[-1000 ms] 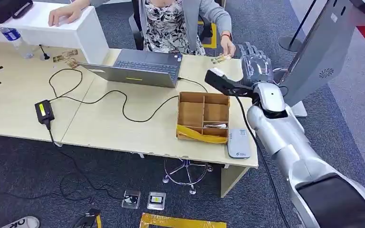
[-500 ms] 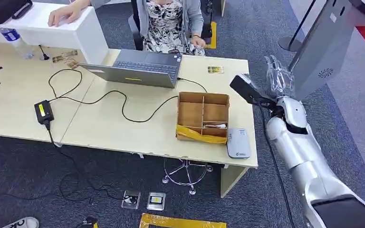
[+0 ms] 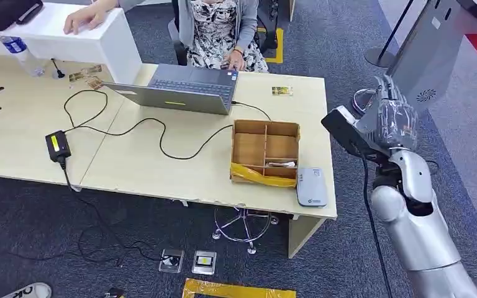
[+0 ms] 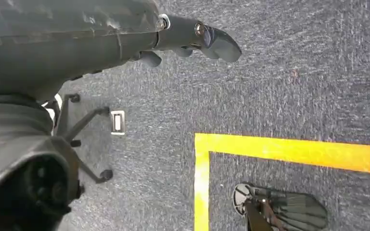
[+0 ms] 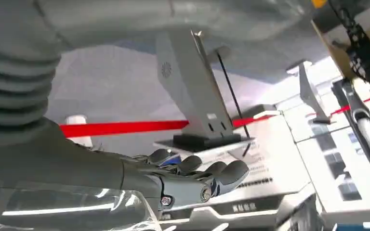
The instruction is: Pass the card to the sensor for recognition and then transmit it.
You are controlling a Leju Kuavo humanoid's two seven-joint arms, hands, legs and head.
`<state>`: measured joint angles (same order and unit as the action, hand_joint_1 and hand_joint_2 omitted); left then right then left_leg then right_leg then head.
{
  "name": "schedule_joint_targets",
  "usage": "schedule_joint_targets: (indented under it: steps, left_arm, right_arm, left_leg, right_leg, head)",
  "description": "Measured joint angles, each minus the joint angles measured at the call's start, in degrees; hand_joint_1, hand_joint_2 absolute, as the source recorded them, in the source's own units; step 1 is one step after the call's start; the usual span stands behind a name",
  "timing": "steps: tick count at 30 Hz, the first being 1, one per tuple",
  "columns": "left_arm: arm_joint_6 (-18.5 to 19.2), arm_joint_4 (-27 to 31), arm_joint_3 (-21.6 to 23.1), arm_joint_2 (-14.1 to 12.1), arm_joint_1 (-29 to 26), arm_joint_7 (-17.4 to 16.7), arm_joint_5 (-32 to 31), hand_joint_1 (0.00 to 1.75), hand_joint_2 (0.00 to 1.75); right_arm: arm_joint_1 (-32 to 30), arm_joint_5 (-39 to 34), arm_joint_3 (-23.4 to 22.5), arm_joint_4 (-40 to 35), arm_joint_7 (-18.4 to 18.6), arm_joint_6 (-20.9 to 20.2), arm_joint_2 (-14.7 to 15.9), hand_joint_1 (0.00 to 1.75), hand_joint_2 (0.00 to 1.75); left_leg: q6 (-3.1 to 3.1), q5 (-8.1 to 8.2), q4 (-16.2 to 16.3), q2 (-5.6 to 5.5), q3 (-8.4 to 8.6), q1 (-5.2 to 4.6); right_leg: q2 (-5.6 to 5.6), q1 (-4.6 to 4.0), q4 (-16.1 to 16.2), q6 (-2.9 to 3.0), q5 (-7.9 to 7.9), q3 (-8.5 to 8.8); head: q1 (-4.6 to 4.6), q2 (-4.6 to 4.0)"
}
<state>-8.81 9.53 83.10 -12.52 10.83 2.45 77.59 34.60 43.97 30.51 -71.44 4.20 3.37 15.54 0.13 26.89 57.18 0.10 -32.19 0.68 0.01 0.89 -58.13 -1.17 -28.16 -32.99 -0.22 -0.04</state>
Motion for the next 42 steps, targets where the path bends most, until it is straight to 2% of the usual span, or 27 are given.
schedule_joint_targets:
  steps: [6, 10, 12, 29, 36, 42]
  left_arm:
    - [-0.3, 0.0, 0.0, 0.0, -0.1, 0.0, -0.2, 0.0, 0.0]
    - [-1.0, 0.0, 0.0, 0.1, -0.1, 0.0, -0.3, 0.0, 0.0]
    - [-1.2, 0.0, 0.0, 0.2, -0.1, 0.0, -0.5, 0.0, 0.0]
    - [-0.6, 0.0, 0.0, 0.6, 0.0, 0.0, -2.1, 0.0, 0.0]
    - [0.2, 0.0, 0.0, 0.7, 0.1, 0.0, -3.4, 0.0, 0.0]
    - [0.3, 0.0, 0.0, 0.7, 0.2, 0.2, -3.9, 0.0, 0.0]
  right_arm:
    - [-5.1, 2.5, 2.5, -7.1, 3.0, 1.7, 0.1, 0.0, 1.75]
    - [-7.7, 9.5, 4.6, -7.5, 6.4, 6.0, -0.1, 0.0, 1.75]
    - [-9.1, 11.3, 5.4, -7.3, 8.1, 6.7, -0.5, 0.0, 1.75]
    - [-15.1, 10.8, 7.0, -7.8, 15.3, -1.5, -7.2, 0.0, 1.75]
    - [-15.3, 12.5, 7.1, -7.8, 16.1, -4.0, -10.9, 0.0, 1.75]
    - [-13.6, 15.1, 7.1, -5.6, 15.2, -2.7, -12.9, 0.0, 1.75]
  left_leg:
    - [0.0, 0.0, 0.0, 0.0, -0.02, 0.0]
    - [0.0, 0.0, 0.0, -0.01, -0.03, 0.0]
    - [0.0, 0.0, 0.0, -0.01, -0.02, 0.0]
    - [0.0, 0.0, 0.0, -0.01, -0.02, 0.0]
    - [0.0, 0.0, 0.0, -0.01, -0.02, 0.01]
    - [0.0, 0.0, 0.0, -0.01, -0.02, 0.01]
  right_leg:
    - [-0.01, 0.0, 0.0, 0.01, -0.01, 0.0]
    - [-0.03, 0.0, 0.0, 0.01, -0.01, 0.01]
    - [-0.02, 0.0, 0.0, 0.01, -0.01, 0.01]
    - [-0.01, 0.0, 0.0, 0.04, -0.03, 0.0]
    - [0.0, -0.01, 0.0, 0.04, -0.03, -0.01]
    - [0.01, -0.01, 0.0, 0.05, -0.04, -0.01]
  head:
    - [0.0, 0.0]
    - [0.04, 0.0]
    - [0.02, 0.0]
    - [0.04, 0.0]
    - [0.02, 0.0]
    - [0.0, 0.0]
